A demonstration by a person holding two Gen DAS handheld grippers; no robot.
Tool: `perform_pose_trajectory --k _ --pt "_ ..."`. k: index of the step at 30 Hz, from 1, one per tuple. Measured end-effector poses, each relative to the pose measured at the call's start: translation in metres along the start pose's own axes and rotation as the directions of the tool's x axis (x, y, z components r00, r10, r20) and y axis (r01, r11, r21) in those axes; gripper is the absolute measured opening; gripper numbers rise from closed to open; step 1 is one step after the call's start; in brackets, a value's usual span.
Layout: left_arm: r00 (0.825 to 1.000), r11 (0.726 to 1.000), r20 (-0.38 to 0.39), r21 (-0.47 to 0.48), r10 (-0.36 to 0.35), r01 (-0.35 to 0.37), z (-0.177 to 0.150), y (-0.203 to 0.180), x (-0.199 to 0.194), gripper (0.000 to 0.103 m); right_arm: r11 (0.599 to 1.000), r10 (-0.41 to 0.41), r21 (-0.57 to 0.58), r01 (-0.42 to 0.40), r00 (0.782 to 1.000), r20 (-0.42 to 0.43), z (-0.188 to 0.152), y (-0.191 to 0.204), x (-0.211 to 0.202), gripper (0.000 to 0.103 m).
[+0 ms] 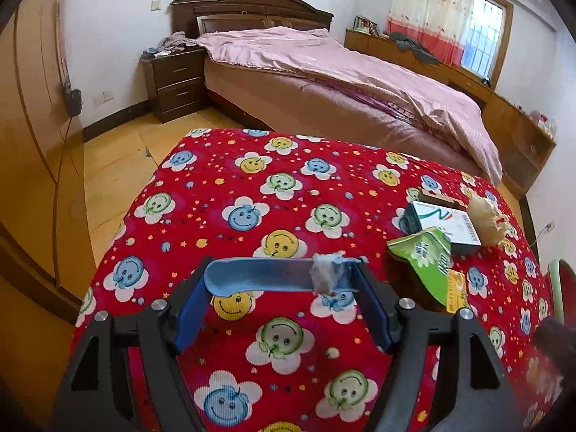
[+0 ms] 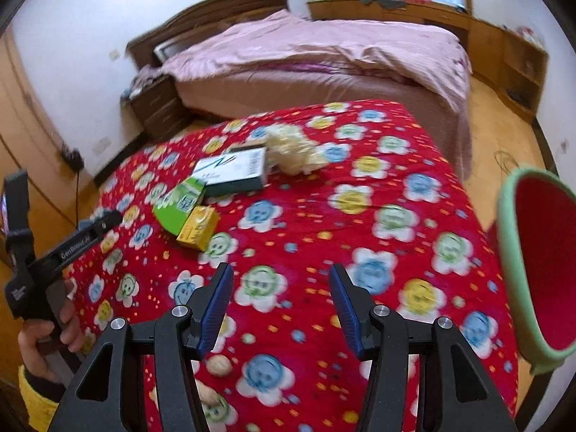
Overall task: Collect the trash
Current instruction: 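Hold the blue piece in the left tool while the right tool grasps the small yellow box, then carry the blue piece with the left tool while the right tool carries the yellow box to the bin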
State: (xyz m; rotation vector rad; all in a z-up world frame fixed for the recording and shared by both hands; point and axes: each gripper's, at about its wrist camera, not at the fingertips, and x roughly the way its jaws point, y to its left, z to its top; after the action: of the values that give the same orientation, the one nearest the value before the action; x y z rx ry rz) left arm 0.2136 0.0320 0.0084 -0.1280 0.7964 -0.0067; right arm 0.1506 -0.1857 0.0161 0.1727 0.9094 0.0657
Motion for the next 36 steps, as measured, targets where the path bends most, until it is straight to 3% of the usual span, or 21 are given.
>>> perform_pose_trajectory --k 9,16,27,33,36 --pt "0.999 0.997 -0.023 -0.068 -0.023 0.021 -0.006 0.015 0.010 0.074 0.996 0.012 -0.089 -0.018 0.998 -0.068 0.009 0.048 0.044 0.056" --pt "0.998 0.993 -0.021 -0.105 -0.063 0.060 -0.006 0.021 0.010 0.074 0.996 0.013 -0.092 -0.021 0.996 -0.091 0.014 0.069 0.065 0.056" --pt "0.998 0.995 -0.037 -0.085 -0.059 0.056 -0.009 0.013 0.017 0.074 0.998 -0.010 -0.062 0.007 0.999 -0.046 0.018 0.079 0.079 0.056" --pt "0.997 0.994 -0.038 -0.082 -0.069 0.066 -0.010 0.011 0.017 0.074 0.997 -0.032 -0.070 0.030 0.999 -0.029 0.017 0.073 0.078 0.033" --pt "0.997 0.994 -0.036 -0.083 -0.075 0.072 -0.010 0.011 0.017 0.074 0.998 -0.023 -0.055 0.022 0.999 -0.027 0.019 0.066 0.077 0.027"
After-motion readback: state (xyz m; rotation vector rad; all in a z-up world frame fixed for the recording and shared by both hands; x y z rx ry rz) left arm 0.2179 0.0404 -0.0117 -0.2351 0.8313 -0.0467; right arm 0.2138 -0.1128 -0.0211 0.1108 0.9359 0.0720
